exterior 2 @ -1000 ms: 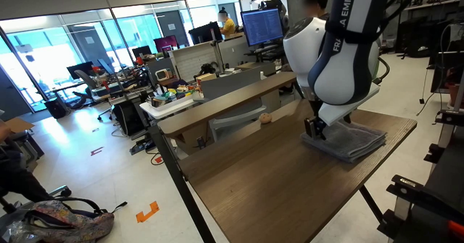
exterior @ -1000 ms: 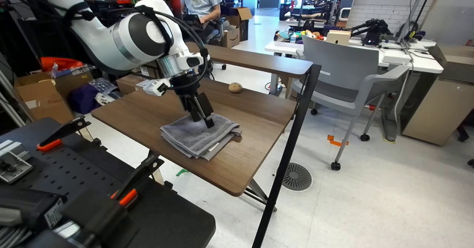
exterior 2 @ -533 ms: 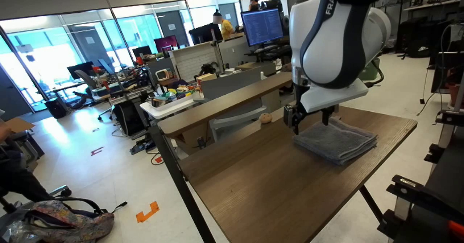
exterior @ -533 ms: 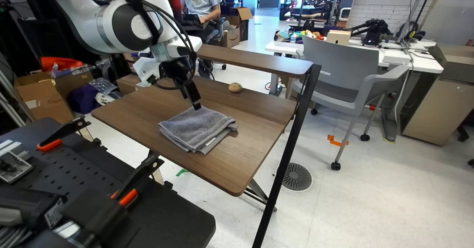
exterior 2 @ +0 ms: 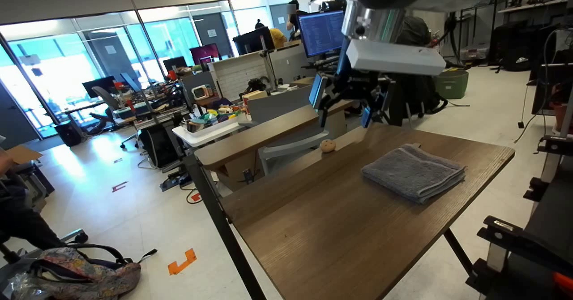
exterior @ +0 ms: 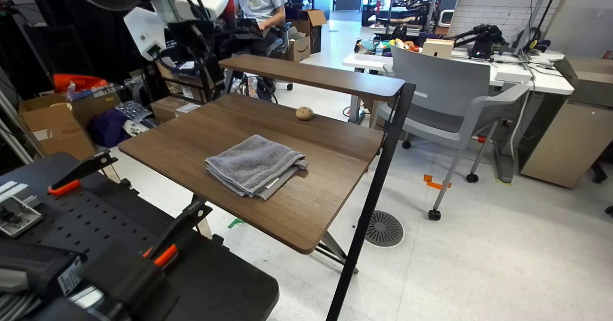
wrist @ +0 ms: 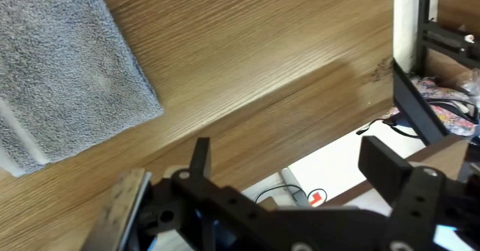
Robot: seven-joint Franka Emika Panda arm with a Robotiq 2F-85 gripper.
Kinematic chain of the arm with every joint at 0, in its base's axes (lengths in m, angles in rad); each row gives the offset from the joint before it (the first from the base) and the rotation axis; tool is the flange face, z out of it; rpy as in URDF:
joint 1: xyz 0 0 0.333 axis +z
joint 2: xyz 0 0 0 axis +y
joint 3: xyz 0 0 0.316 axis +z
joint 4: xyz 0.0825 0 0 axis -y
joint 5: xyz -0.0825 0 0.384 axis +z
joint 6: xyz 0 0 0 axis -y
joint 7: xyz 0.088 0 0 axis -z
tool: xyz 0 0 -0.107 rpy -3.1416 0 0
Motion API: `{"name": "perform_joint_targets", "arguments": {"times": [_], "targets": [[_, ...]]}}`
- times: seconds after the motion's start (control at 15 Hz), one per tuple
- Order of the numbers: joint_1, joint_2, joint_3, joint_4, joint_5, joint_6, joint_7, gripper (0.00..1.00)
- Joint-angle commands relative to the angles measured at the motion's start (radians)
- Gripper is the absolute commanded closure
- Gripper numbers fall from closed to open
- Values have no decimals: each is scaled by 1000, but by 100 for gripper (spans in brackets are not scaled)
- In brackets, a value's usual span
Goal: Move the brown plushy to the left and then wipe the table with the towel
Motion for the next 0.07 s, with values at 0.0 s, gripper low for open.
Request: {"name": "perform_joint_targets", "arguments": {"times": [0.0], "targets": [[8, -19, -2, -10, 18, -4, -11, 0]]}}
